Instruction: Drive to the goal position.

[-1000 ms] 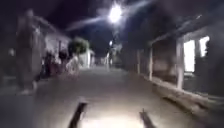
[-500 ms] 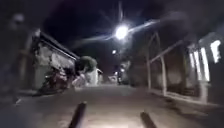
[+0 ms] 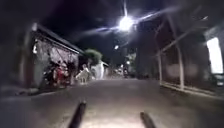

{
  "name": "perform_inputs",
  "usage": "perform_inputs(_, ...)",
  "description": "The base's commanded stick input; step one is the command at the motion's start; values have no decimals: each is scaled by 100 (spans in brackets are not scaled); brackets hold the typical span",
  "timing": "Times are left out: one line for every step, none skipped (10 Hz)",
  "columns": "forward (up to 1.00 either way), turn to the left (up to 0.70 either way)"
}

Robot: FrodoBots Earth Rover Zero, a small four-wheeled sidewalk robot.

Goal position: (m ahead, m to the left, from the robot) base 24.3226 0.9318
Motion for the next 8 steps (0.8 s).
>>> perform_inputs(100,2)
perform_inputs(100,2)
perform_inputs(100,2)
perform_inputs(100,2)
perform_inputs(100,2)
perform_inputs(100,2)
perform_inputs(100,2)
perform_inputs(100,2)
